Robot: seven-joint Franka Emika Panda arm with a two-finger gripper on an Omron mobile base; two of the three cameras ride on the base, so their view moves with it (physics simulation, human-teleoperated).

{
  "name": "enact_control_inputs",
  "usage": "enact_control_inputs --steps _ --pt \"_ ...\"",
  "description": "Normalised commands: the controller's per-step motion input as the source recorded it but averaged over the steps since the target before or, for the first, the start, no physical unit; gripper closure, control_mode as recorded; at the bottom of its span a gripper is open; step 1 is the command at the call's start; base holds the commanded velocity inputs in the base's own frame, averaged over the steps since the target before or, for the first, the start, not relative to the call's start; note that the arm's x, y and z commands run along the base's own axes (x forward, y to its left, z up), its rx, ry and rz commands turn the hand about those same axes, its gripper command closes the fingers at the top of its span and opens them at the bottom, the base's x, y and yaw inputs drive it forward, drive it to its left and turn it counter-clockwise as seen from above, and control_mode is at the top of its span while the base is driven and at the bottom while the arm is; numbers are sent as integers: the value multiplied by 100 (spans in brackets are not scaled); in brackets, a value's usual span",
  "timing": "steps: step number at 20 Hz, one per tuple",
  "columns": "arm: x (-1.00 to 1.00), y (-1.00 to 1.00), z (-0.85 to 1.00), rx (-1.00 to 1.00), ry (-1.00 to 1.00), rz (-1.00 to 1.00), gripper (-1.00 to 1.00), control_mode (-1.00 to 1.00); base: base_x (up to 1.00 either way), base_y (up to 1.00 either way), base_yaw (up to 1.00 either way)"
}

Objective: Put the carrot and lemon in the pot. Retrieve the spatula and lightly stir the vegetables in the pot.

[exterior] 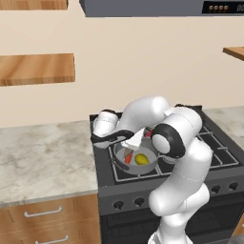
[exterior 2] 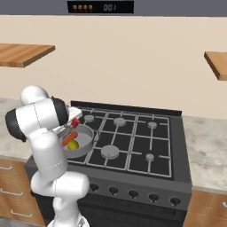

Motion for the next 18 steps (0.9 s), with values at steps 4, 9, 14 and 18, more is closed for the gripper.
enact_control_inputs --steps 4,9,14,18 --pt "9 9 -51 0 10 3 100 -100 0 0 0" --pt "-1 -4 -20 0 27 3 100 -100 0 0 0" --pt "-11 -30 0 -3 34 0 100 -100 0 0 0" --pt "-24 -28 0 0 22 0 100 -100 0 0 0"
